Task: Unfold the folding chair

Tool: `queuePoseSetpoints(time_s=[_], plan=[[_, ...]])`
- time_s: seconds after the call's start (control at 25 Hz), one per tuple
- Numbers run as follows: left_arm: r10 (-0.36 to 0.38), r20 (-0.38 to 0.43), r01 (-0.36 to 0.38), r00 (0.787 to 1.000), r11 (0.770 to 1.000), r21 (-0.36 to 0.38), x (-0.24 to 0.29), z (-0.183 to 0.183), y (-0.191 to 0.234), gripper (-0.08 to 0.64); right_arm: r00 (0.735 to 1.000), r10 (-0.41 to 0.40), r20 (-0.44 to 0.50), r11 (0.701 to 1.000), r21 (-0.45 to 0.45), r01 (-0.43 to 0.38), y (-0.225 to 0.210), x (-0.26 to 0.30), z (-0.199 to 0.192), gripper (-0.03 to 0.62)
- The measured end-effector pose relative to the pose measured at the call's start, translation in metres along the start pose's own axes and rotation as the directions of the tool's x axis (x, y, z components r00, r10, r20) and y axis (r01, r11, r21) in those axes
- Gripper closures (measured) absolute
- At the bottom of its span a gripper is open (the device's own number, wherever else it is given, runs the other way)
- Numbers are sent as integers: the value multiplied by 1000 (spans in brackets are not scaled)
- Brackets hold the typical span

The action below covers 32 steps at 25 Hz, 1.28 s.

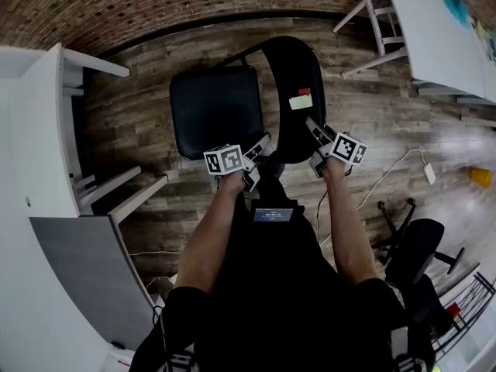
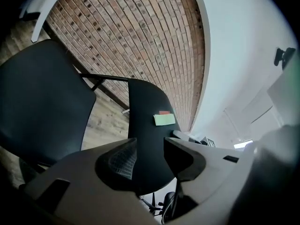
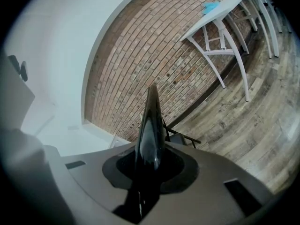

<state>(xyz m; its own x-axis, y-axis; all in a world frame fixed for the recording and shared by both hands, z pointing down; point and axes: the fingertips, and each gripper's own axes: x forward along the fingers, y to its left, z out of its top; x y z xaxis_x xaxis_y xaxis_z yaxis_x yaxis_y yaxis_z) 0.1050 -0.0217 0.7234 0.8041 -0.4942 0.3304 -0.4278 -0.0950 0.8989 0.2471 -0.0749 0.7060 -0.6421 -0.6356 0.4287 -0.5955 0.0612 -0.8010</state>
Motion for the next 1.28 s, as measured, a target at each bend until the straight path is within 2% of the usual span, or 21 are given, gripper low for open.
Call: queuePoseSetpoints(time_s=[0.4,0.72,0.88,1.0,1.28], plan=[[-9,-68,9,998,1000,-1,19,-19,-9,364,1000,17,-1,1000,11,-17,0,1,0,509],[-62,-119,64,991,998,17,60,-28,-40,364,1000,22,1,1000,21,-22,5,0,-1,505],[-67,-107,68,992,998,12,68,-26,-48,362,999,35,-10,999,24,-34,26,16,-12,491],[-72,-73,71,995,997,-9,50,-20,-39,364,999,29,-17,999,17,-28,41,28,-26,489],[-77,-58,77,995,997,-4,28,-13,-27,363,1000,24,-20,1000,11,-24,57,42,-41,482]])
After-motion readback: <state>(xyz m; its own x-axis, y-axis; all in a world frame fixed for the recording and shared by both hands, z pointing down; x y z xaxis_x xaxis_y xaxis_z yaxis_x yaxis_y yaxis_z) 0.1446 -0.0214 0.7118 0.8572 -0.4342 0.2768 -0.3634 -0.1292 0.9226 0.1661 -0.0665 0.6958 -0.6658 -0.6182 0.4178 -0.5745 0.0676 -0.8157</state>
